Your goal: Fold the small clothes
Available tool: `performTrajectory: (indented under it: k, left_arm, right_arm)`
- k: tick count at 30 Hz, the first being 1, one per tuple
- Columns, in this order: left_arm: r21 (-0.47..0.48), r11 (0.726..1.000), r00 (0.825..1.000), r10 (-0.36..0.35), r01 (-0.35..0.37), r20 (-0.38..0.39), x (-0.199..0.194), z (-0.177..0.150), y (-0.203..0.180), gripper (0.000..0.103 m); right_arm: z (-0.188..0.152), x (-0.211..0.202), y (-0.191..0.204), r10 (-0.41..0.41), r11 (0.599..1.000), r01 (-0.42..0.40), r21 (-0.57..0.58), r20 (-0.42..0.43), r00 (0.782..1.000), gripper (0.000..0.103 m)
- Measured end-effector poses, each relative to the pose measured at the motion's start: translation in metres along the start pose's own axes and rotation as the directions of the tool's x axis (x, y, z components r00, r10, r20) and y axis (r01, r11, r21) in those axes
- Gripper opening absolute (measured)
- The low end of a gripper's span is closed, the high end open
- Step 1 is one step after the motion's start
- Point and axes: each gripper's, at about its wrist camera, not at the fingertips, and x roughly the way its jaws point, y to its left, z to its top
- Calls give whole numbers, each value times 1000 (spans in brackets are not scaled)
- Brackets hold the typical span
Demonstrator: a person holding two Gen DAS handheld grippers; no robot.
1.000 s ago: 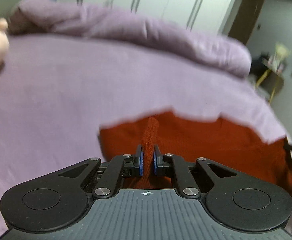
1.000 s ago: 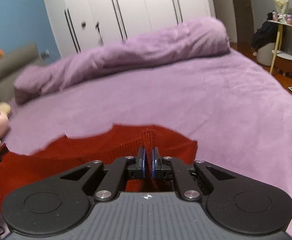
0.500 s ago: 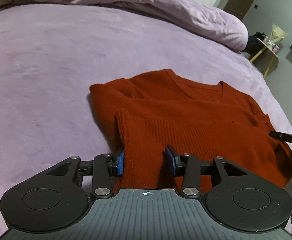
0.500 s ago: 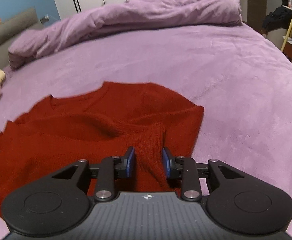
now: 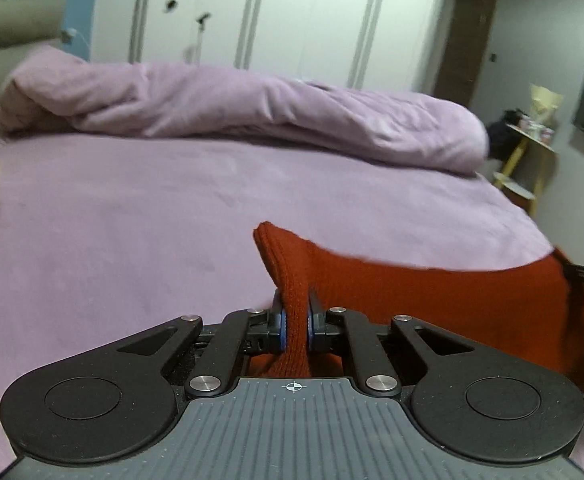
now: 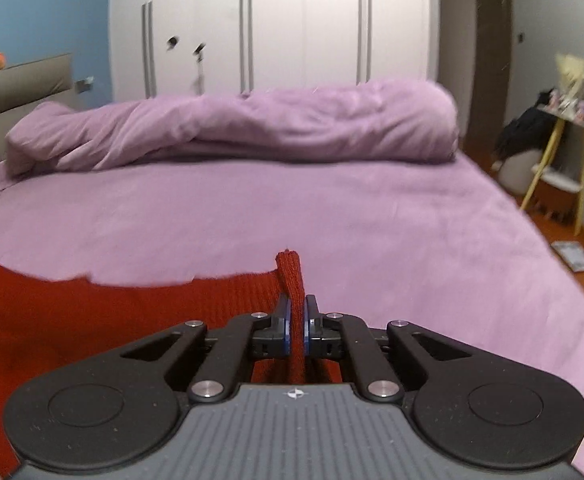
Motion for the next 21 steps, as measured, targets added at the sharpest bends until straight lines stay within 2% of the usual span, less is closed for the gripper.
performTrajectory:
  k: [3,5,6,8,9,10,11,12,13,15,17,18,21]
  left_arm:
    - [-13,997,997,71,-71,-12,34,8,-7,11]
    - [-4,991,989,137,-137,-60,59,6,-13,12]
    - [-4,984,980,178,-179,-89,67,4,-14,14]
    - [8,963,952,269,-270,-146,78,-4,-18,18]
    - [9,954,943,298,-300,-150,77,-8,-22,20]
    - [3,954,945,299,-301,-135,73,-11,-26,23]
    - [-11,958,953,283,-286,-109,67,-13,-31,28]
    - [-23,966,964,254,-257,-83,63,-17,-39,39]
    - [-20,975,974,218,-220,-67,63,-19,-47,45]
    - [50,982,980,187,-184,-74,75,-27,-70,45]
    - [110,974,972,209,-197,-108,95,-34,-84,45]
    - [128,970,968,222,-207,-120,105,-38,-88,45]
    - [117,966,957,246,-230,-152,124,-48,-89,46]
  right_arm:
    - [7,29,8,-49,999,50,-17,10,999,5]
    - [7,46,13,-78,997,78,-9,-10,997,5]
    - [5,54,16,-106,994,106,-8,-25,994,6]
    - [2,62,22,-162,987,163,2,-46,986,6]
    - [2,60,23,-158,987,160,26,-43,986,7]
    - [-2,54,26,-124,990,125,60,-33,992,13]
    - [-6,50,32,-65,994,68,84,-33,997,15]
    - [-12,47,42,6,996,-3,90,-39,999,16]
    - [-20,45,56,84,994,-80,80,-46,995,16]
    - [-37,46,94,206,978,-208,-15,-69,976,16]
    - [-53,51,126,284,950,-294,-101,-101,953,16]
    - [-57,55,134,298,942,-311,-125,-111,948,17]
    - [-63,69,128,255,943,-262,-203,-59,965,23]
